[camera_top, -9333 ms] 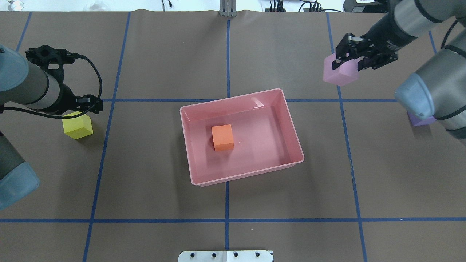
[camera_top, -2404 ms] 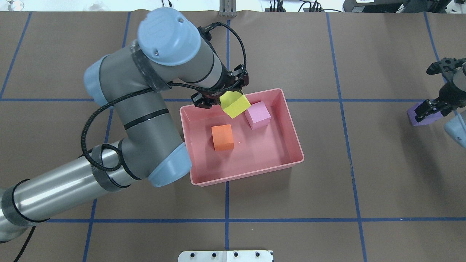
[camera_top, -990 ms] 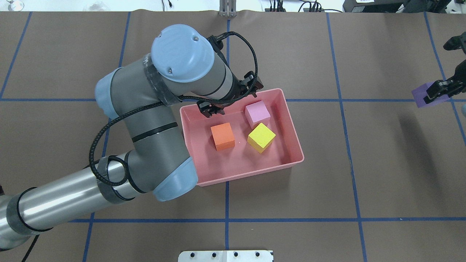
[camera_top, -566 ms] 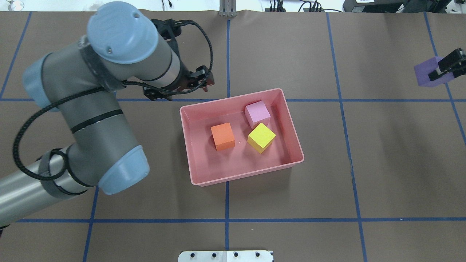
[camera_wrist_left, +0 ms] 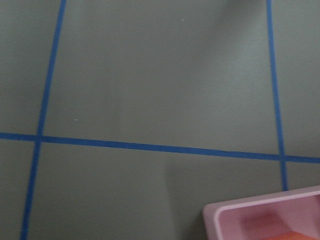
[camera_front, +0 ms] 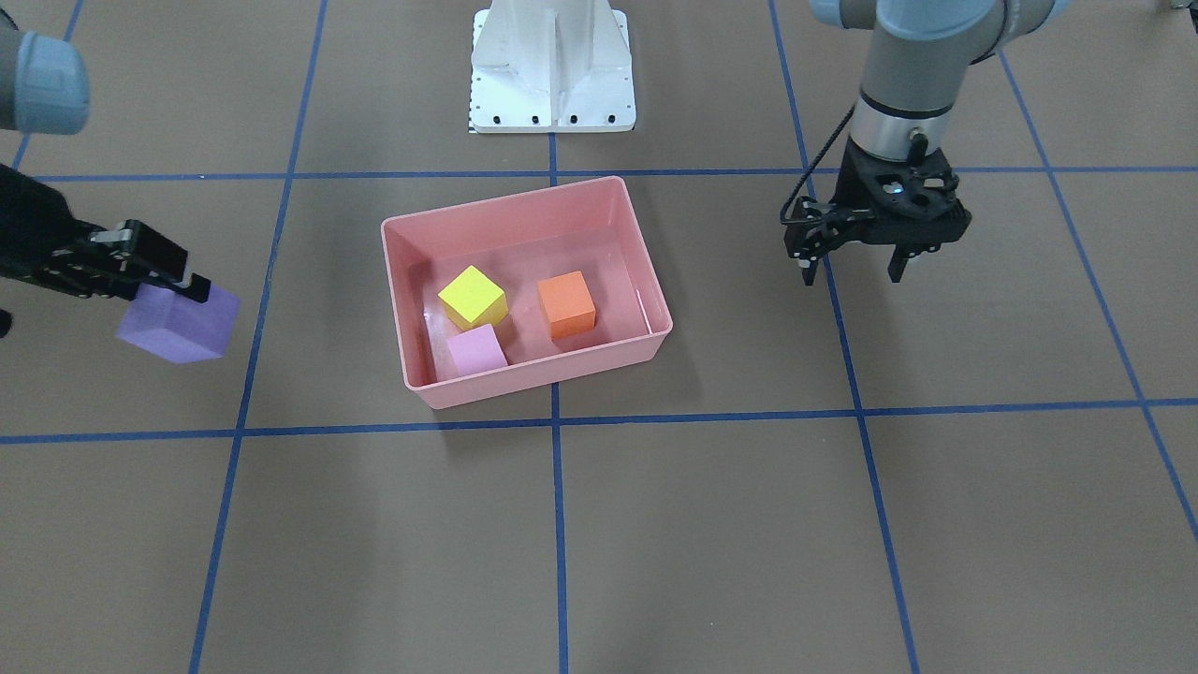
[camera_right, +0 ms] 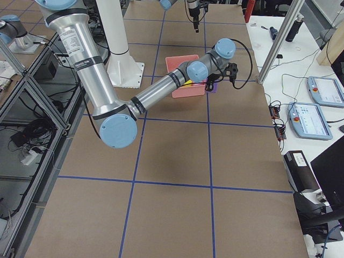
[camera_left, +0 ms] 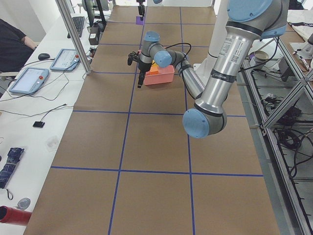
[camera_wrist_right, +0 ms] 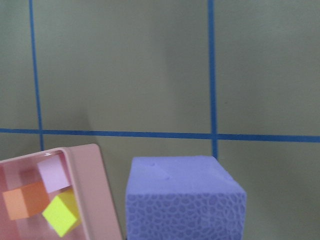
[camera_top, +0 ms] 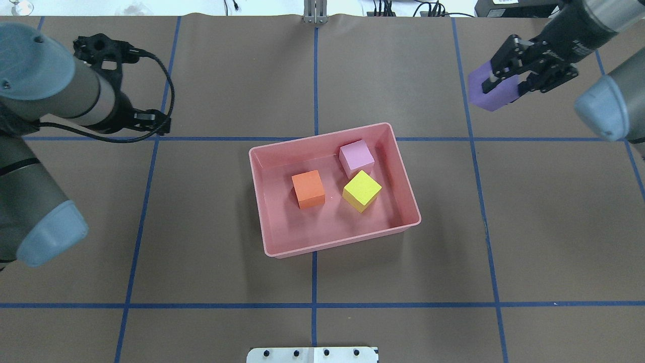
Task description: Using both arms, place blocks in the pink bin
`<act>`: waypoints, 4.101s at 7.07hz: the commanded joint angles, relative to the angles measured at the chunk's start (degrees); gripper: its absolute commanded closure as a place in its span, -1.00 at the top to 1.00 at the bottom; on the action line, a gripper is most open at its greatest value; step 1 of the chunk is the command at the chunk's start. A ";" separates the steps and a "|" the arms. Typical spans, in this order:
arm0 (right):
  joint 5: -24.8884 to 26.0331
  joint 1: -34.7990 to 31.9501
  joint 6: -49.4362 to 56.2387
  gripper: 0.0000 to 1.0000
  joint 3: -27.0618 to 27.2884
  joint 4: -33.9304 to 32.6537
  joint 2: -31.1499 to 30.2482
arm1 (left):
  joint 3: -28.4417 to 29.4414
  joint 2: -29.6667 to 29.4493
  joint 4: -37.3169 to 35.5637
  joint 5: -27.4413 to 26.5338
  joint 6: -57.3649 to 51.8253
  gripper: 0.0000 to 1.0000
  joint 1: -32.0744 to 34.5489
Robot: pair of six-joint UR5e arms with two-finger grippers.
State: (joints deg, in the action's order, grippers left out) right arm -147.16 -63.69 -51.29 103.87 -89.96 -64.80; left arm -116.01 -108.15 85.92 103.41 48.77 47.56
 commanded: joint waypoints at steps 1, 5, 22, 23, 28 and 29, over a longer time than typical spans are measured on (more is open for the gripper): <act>8.34 10.73 -12.65 -1.00 1.86 0.22 6.59 | 0.34 9.08 6.18 -0.93 -14.77 1.00 6.90; 25.57 27.09 -20.77 -1.00 3.09 3.71 8.90 | 3.33 7.97 6.46 -0.93 -13.88 1.00 7.81; 21.83 -4.72 26.26 1.00 -4.96 25.45 -28.26 | 6.91 19.54 5.49 12.67 -42.78 1.00 23.76; 21.57 -9.47 31.90 1.00 -9.09 25.36 -28.54 | 10.33 20.60 5.66 15.48 -48.28 1.00 28.68; 12.08 -24.35 38.98 1.00 -14.77 19.18 -29.33 | 25.04 19.82 5.84 24.82 -63.63 1.00 41.91; 11.81 -25.16 40.81 1.00 -10.58 10.77 -29.24 | 25.04 20.43 6.19 24.82 -63.62 1.00 41.91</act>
State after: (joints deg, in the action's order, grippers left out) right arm -134.89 -87.22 -12.05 89.73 -70.72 -94.24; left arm -91.42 -88.22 91.89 128.13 -14.84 89.26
